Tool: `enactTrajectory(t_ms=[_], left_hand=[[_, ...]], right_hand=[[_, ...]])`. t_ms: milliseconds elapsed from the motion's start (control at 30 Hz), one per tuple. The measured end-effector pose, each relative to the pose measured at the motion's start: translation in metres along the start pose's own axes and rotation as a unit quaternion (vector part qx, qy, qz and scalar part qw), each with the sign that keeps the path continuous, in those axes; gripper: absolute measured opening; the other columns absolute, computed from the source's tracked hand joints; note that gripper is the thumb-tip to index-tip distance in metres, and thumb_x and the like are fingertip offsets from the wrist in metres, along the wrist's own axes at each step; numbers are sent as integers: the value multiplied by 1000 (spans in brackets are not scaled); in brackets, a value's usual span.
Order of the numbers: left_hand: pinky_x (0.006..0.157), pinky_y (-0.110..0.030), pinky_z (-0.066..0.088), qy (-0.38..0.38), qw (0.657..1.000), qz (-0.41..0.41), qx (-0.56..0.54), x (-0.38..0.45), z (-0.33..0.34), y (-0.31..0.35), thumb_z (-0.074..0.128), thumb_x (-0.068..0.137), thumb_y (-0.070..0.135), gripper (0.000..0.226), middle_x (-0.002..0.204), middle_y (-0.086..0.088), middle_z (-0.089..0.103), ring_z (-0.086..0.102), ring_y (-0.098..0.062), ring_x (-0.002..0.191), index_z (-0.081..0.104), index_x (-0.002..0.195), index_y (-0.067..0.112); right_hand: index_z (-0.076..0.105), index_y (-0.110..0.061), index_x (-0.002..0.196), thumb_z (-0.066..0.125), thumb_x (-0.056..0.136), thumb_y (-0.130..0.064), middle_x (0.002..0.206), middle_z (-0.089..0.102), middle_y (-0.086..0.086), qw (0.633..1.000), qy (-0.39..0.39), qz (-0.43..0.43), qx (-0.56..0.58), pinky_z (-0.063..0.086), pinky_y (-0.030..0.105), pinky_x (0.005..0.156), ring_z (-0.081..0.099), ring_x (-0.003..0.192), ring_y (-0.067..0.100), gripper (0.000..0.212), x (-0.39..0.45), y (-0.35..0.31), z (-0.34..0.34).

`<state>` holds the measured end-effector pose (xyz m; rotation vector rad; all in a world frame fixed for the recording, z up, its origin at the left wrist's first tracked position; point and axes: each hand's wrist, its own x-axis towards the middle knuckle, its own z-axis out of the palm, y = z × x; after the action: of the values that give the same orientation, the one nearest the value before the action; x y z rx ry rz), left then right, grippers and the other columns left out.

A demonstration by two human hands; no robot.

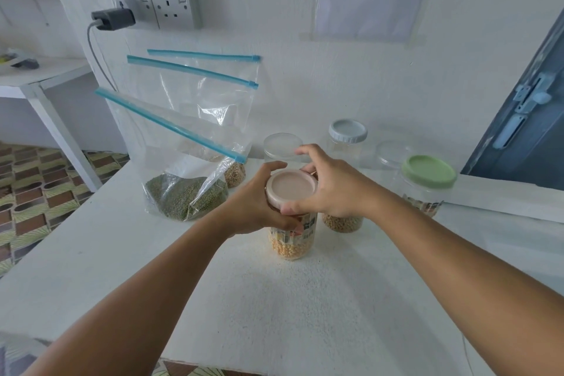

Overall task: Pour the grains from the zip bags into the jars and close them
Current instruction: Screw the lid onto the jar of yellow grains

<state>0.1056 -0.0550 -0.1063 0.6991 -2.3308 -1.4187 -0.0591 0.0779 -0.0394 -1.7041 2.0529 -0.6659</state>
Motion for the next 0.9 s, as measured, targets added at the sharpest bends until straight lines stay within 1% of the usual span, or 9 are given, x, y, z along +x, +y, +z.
enactTrajectory(t_ms=[100, 200, 267, 333, 467, 600, 667, 767, 900], left_hand=[[102, -41, 57, 4, 1000, 8, 6, -1, -1, -1, 104, 55, 22, 123, 129, 4, 61, 64, -7, 115, 28, 152, 32], [103, -41, 56, 4, 1000, 7, 6, -1, 0, -1, 104, 51, 29, 128, 130, 5, 60, 64, -8, 117, 27, 153, 30], [105, -41, 55, 11, 1000, 7, 10, -1, 1, -1, 103, 47, 36, 130, 131, 7, 60, 62, -7, 119, 28, 152, 31], [106, -43, 54, 18, 1000, 7, 8, 0, 3, -4, 105, 47, 35, 130, 132, 6, 60, 62, -9, 121, 28, 152, 31], [105, -44, 55, 27, 1000, 9, 3, 1, 4, -7, 105, 46, 31, 131, 133, 4, 61, 62, -9, 123, 28, 152, 31], [103, -38, 56, 22, 999, 16, 17, 1, 5, -3, 105, 51, 26, 126, 131, 7, 61, 62, -7, 120, 30, 151, 33], [98, -40, 59, 27, 999, 15, 12, 0, 7, -3, 104, 53, 22, 122, 130, 5, 62, 64, -8, 117, 32, 150, 32], [92, -42, 62, 33, 999, 17, -5, -1, 9, -4, 103, 57, 11, 117, 128, 2, 63, 67, -9, 113, 33, 149, 30], [96, -34, 59, 34, 999, 20, -6, 0, 9, -5, 104, 55, 15, 122, 129, 6, 63, 65, -5, 116, 30, 150, 34]], right_hand=[[34, -31, 140, 87, 54, -76, 123, 59, -6, 996, 84, 10, -26, 54, 37, 94, 60, 109, 14, 111, -1, -3, 15], [28, -36, 151, 87, 56, -76, 135, 53, -10, 999, 15, 22, 19, 49, 35, 103, 55, 122, 12, 119, -1, 2, 9], [21, -42, 158, 92, 62, -65, 144, 51, -14, 996, -52, 18, 69, 45, 35, 111, 53, 129, 7, 121, -1, 8, 3], [21, -43, 159, 94, 66, -55, 141, 53, -15, 996, -40, 10, 77, 44, 32, 111, 52, 128, 5, 118, -3, 13, 4], [32, -41, 155, 93, 63, -62, 138, 57, -16, 996, 35, 20, 84, 47, 27, 104, 56, 124, 4, 112, -7, 15, 17], [35, -38, 158, 92, 65, -62, 142, 55, -22, 995, 13, 18, 93, 39, 10, 92, 51, 128, -2, 111, -10, 15, 13], [36, -36, 159, 91, 66, -61, 144, 55, -19, 995, 12, 24, 97, 41, 16, 97, 51, 129, 1, 110, -7, 13, 15], [46, -36, 152, 93, 61, -61, 137, 61, -16, 991, 50, 45, 118, 49, 34, 108, 58, 125, 5, 106, -4, 14, 26], [52, -35, 148, 95, 59, -58, 133, 63, -15, 987, 89, 52, 121, 52, 34, 104, 60, 121, 7, 102, -6, 12, 31]])
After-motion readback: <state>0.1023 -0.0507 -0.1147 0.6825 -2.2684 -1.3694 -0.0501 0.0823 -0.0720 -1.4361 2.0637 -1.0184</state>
